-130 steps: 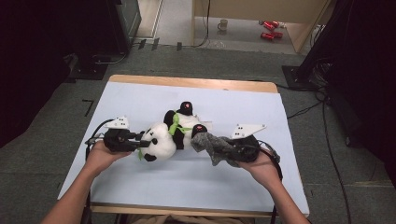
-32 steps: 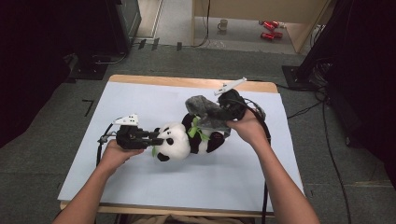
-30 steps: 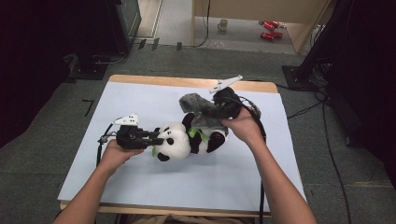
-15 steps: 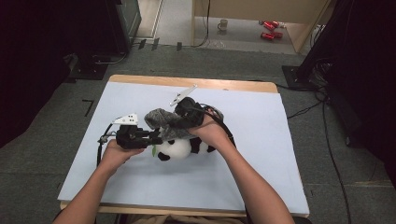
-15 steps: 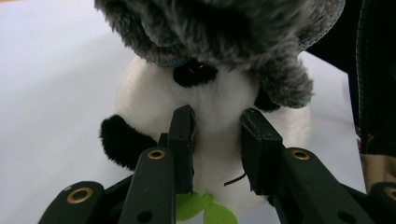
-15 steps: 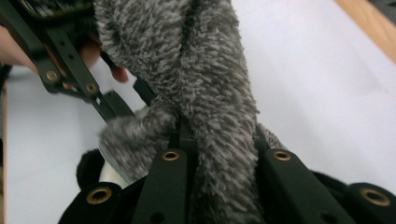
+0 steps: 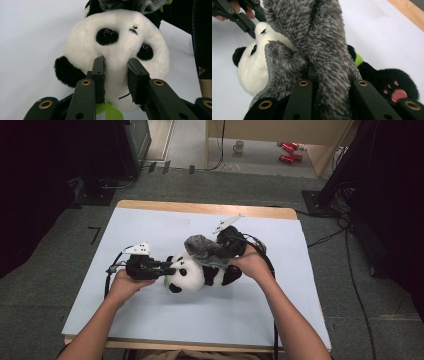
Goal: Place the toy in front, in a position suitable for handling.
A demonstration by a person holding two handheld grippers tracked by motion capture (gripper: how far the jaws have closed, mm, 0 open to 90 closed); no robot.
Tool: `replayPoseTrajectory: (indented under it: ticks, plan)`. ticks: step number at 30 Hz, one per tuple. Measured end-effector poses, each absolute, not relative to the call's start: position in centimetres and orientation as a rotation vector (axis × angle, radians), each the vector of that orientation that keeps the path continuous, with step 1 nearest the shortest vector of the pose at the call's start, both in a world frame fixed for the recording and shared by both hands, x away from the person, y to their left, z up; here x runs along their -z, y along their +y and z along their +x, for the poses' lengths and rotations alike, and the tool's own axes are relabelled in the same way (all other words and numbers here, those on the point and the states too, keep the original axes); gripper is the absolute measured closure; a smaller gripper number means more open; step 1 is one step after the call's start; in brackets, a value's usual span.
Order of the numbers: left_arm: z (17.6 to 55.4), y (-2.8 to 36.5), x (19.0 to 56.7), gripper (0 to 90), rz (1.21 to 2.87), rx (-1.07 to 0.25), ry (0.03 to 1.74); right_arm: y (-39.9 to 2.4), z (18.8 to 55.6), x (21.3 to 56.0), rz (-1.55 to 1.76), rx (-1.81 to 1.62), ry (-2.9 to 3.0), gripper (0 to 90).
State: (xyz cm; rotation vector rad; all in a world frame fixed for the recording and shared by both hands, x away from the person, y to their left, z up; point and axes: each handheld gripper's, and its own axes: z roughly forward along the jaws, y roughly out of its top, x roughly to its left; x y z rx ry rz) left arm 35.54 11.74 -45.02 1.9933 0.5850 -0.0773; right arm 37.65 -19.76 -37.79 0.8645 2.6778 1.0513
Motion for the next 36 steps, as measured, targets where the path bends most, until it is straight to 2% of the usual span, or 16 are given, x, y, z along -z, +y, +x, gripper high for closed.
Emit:
replayPoseTrajectory:
  ticks: [11, 17, 36]
  plan:
    - [35.8, 11.9, 45.1, 70.7, 1.991, 0.084, 0.607, -22.7, 37.2, 38.2, 0.917, -1.095, 2.603, 78.2]
    - [36.0, 12.0, 45.2, 70.9, 1.979, 0.095, 0.626, -25.5, 37.0, 40.1, 1.015, -1.1, 2.556, 78.3]
    - [36.2, 12.2, 45.3, 70.3, 1.97, 0.102, 0.648, -29.0, 36.1, 42.6, 1.136, -1.092, 2.477, 78.2]
